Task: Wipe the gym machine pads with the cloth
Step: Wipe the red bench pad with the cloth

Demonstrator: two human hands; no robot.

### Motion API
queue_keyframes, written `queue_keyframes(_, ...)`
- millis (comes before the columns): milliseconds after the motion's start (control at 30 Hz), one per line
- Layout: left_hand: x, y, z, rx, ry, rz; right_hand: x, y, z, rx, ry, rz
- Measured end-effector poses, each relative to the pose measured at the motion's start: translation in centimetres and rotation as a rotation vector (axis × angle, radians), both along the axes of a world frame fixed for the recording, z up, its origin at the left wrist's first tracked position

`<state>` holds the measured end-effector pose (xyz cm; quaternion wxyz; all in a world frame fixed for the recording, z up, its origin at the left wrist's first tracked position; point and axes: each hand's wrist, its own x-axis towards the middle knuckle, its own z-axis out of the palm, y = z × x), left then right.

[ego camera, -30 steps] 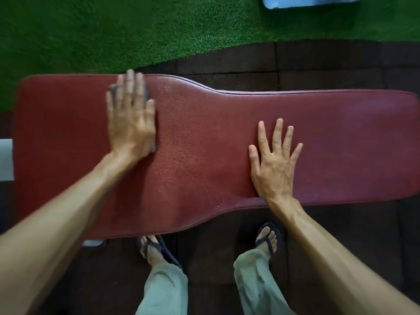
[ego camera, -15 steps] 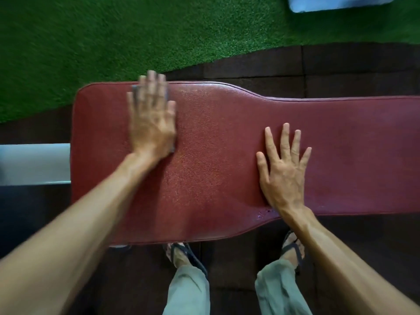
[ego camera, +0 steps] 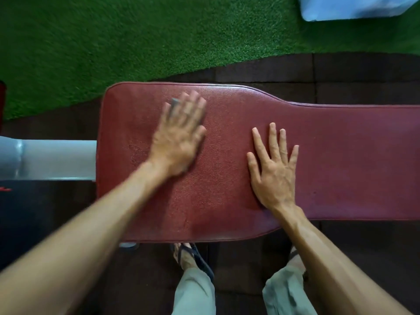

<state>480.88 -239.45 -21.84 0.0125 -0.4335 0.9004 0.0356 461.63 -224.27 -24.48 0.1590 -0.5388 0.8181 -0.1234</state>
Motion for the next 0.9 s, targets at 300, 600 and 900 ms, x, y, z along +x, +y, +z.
queue_keyframes(300,5.7,13.8,1.1,0.073,-0.003,0.360,-1.0,1.1,0.3,-0.005,-0.015,0.006)
queue_keyframes(600,-8.8,4.3,-1.1,0.075,0.087,0.073,-9.6,4.6,-0.5,0.077,0.047,-0.033)
queue_keyframes(900,-5.7,18.1,-0.4,0.092,0.070,0.363,-14.7,9.7,-1.0,0.124,0.022,-0.087)
